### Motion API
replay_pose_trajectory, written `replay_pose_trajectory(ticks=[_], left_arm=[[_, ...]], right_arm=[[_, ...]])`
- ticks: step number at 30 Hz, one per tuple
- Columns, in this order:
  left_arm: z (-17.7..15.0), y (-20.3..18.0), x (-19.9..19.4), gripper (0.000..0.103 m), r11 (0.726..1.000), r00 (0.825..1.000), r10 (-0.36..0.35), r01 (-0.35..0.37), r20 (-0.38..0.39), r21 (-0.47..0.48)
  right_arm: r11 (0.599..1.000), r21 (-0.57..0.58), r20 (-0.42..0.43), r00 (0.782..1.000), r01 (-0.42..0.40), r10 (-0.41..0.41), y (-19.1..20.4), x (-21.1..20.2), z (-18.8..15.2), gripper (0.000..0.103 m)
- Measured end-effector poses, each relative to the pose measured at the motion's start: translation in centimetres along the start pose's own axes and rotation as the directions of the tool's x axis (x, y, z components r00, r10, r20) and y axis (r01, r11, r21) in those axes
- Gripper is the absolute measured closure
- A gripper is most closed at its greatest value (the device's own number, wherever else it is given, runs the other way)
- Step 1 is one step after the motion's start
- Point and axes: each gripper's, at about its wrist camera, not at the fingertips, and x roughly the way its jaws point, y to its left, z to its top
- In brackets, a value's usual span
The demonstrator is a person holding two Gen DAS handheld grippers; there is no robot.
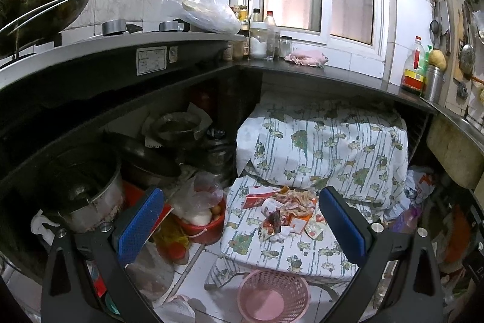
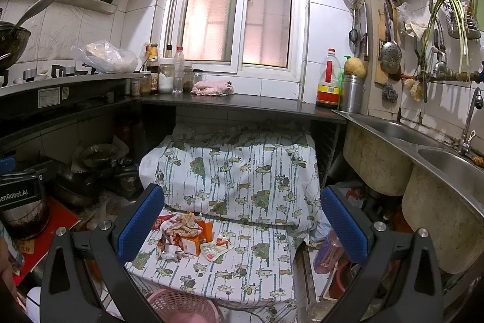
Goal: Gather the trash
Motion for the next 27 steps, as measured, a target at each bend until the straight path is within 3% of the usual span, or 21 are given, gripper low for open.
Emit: replay_pose_trajectory(ticks=[9, 14, 16, 18, 20, 23, 27], left_arm=[[0.2, 0.2, 0.5, 0.000, 1.000, 1.000, 0.008, -0.008, -0.008, 0.007], [0.0, 0.2, 1.0, 0.000, 1.000, 1.000, 0.008, -0.008, 0.008, 0.002], [-0.1, 0.2, 2.5, 0.000, 1.000, 1.000, 0.010, -0.010, 0.018, -0.013], [-0.1, 0.4, 5.0, 0.000, 0.999, 1.000, 0.000, 0.001, 0.018, -0.033], [-0.2, 0.9, 7.9, 0.000, 0.999, 1.000, -0.002, 0.001, -0.027, -0.041], [0.1, 1.5, 10.4, 0.000, 0.998, 1.000, 0.005, -0.005, -0.007, -0.069], [0.9, 1.5, 13.7, 0.000, 0.998, 1.000, 0.025, -0.026, -0.012, -0.053]], right_arm=[[1.000, 0.004, -0.007, 1.000, 0.000, 0.000, -0.1, 0.3, -0.1, 0.000], [1.000, 0.007, -0.053, 0.999, 0.010, -0.010, -0.2, 3.4, -0.8, 0.000], [0.999, 0.030, -0.088, 0.995, -0.037, 0.040, -0.3, 5.4, -1.4, 0.000], [0.986, 0.102, -0.113, 0.983, -0.135, 0.146, -0.8, 7.6, -2.3, 0.000], [0.966, 0.159, -0.128, 0.966, -0.204, 0.225, -1.1, 9.8, -3.5, 0.000], [0.980, 0.103, -0.236, 0.953, -0.170, 0.191, -0.2, 13.9, -5.1, 0.000], [0.989, 0.022, -0.268, 0.952, -0.147, 0.147, 0.6, 17.6, -6.1, 0.000]])
